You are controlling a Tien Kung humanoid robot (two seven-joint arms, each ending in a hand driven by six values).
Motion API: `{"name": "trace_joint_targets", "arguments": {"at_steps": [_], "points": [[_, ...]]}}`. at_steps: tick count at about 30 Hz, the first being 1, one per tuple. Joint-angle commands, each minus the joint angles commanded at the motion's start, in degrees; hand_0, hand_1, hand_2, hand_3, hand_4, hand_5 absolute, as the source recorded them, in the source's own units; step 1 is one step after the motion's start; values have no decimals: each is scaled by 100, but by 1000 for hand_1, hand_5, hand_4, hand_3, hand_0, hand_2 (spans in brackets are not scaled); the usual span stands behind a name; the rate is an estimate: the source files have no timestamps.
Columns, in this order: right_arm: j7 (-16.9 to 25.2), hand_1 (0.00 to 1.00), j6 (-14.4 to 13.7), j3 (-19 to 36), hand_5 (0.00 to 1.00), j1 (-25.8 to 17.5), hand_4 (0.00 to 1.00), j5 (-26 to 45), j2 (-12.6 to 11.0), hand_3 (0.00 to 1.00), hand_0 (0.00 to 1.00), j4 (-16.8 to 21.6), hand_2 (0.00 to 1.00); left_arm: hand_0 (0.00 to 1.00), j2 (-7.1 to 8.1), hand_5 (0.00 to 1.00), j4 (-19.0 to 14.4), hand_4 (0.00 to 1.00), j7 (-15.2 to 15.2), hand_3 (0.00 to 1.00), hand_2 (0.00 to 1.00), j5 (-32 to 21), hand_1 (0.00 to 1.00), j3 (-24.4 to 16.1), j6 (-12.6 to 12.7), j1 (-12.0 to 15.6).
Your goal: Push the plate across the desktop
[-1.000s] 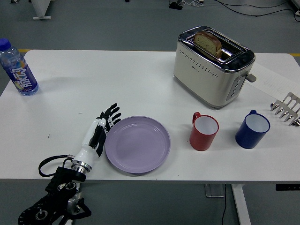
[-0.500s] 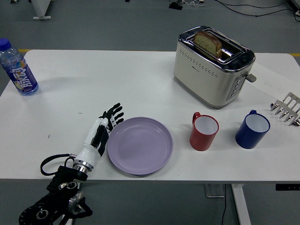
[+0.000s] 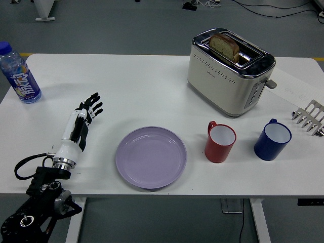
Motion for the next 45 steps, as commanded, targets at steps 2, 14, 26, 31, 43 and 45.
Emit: {"name": "trace_joint_targets", "arguments": {"at_steps": [2,14,26,31,43,45], "points": [[-1,604,-1,6,118,-3,181,-3,-1,609,637,0,668,791,79,998,-46,622,114,771,836,121,807,-321,-116,28],[-21,604,-6,49,119,-34,182,-19,9,609,637,0,668,773,330,998,-190,625,644,726,794,586,790,-1600,-616,218],[-53,605,-13,66,119,-102,181,-32,24,609,636,0,668,771,370,998,-239,628,896,715,776,640,786,-2413,-858,357],[-61,605,-4,67,119,-114,181,-82,30,609,636,0,668,771,375,998,-263,628,916,715,776,650,786,-2564,-882,412],[-62,605,4,84,118,-85,181,-101,21,609,636,0,667,769,335,998,-263,627,934,710,773,665,784,-2739,-897,446],[-61,605,8,84,117,-83,180,-113,20,609,636,0,667,767,322,998,-254,632,943,707,767,662,783,-2769,-874,447]]}}
